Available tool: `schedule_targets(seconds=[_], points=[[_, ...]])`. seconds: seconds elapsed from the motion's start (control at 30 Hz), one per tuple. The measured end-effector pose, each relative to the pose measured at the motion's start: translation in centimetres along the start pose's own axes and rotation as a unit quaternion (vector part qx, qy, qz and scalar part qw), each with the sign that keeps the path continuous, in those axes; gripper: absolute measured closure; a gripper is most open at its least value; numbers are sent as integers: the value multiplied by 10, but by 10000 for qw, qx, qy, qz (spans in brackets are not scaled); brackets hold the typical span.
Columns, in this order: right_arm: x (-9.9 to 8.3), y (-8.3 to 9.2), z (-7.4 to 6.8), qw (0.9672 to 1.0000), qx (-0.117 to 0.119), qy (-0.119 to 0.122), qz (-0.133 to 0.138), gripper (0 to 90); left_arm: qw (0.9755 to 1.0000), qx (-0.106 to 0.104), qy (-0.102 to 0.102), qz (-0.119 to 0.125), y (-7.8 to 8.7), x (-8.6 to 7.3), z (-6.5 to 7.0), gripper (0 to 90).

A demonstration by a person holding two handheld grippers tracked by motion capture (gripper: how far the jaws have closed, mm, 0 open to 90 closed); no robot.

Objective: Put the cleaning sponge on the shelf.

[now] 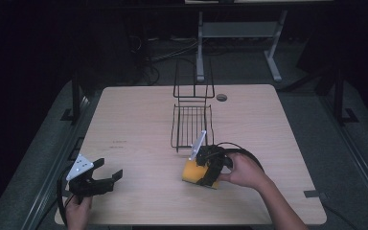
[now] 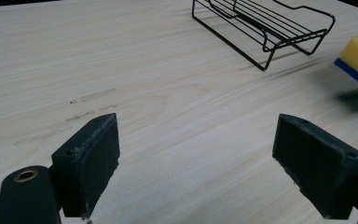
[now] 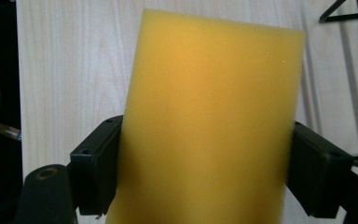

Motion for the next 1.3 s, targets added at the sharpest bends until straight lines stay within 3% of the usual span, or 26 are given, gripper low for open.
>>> schedule_targets(seconds=[0.6,1.3], points=[[20,5,16,9998,-45,141,-98,210,10000,13,-8,18,2,0,-3,140],[35,10,37,9999,-39,120,-45,210,10000,11,22,28,2,0,-4,140]])
Point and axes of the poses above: each handheld gripper's, and its own axes: y roughly backward along the jaws, x roughly out of its top, z roughly to its right, the point moved 8 cm from there along -y, roughly forward along the jaws, and after that the axes turned 8 degrees about -y, right-handed, at the moved point
